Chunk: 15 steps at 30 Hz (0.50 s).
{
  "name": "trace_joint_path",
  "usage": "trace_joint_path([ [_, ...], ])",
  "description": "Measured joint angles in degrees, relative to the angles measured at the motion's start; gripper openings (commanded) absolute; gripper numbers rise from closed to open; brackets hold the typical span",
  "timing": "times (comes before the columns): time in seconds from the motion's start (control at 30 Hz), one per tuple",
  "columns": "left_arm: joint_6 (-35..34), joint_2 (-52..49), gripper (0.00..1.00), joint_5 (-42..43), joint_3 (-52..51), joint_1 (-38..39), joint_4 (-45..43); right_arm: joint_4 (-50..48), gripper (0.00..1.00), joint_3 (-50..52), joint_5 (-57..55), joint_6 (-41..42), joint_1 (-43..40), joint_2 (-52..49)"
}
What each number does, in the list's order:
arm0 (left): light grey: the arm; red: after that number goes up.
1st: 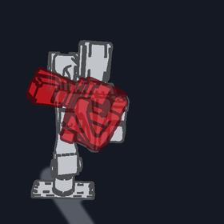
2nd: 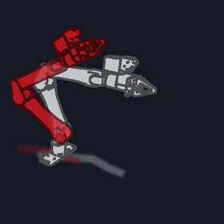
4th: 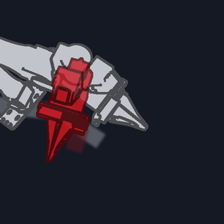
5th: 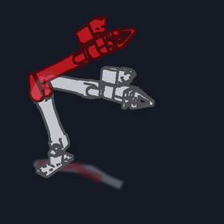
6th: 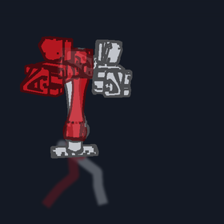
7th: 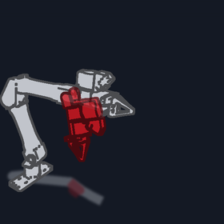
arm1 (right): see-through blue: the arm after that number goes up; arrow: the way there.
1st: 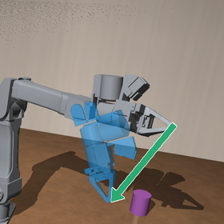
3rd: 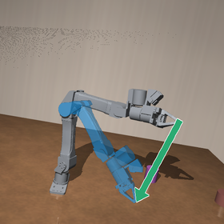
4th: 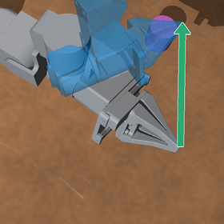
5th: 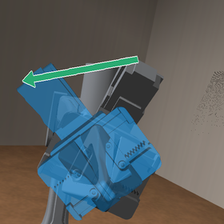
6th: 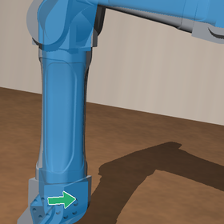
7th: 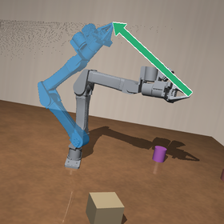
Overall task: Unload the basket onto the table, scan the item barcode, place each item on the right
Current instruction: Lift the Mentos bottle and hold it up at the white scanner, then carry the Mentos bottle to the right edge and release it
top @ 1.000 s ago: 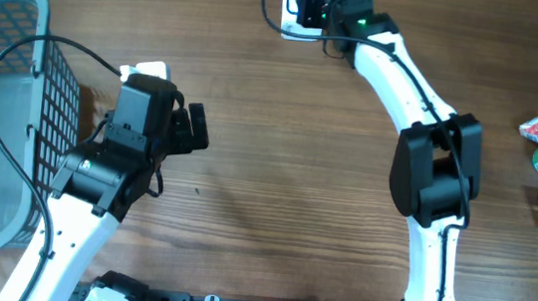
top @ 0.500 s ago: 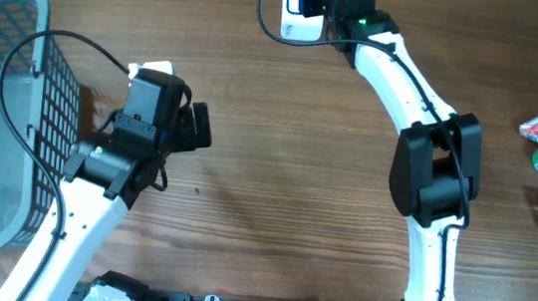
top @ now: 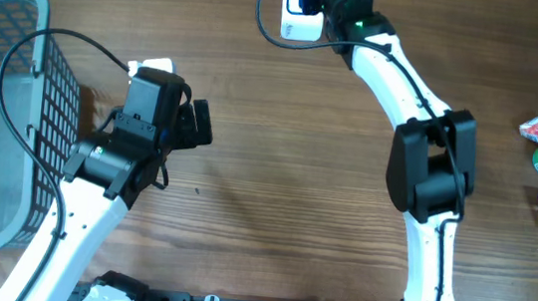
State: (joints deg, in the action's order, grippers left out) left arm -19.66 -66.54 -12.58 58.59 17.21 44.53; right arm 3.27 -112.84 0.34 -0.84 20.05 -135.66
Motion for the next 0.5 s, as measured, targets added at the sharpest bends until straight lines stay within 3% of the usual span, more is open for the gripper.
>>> trace_joint_path([
  [0.5,0.0,0.0,1.0,0.0,0.0,0.0,0.0,-1.9,0.37,0.0,-0.2,-1.0,0.0,-1.8],
])
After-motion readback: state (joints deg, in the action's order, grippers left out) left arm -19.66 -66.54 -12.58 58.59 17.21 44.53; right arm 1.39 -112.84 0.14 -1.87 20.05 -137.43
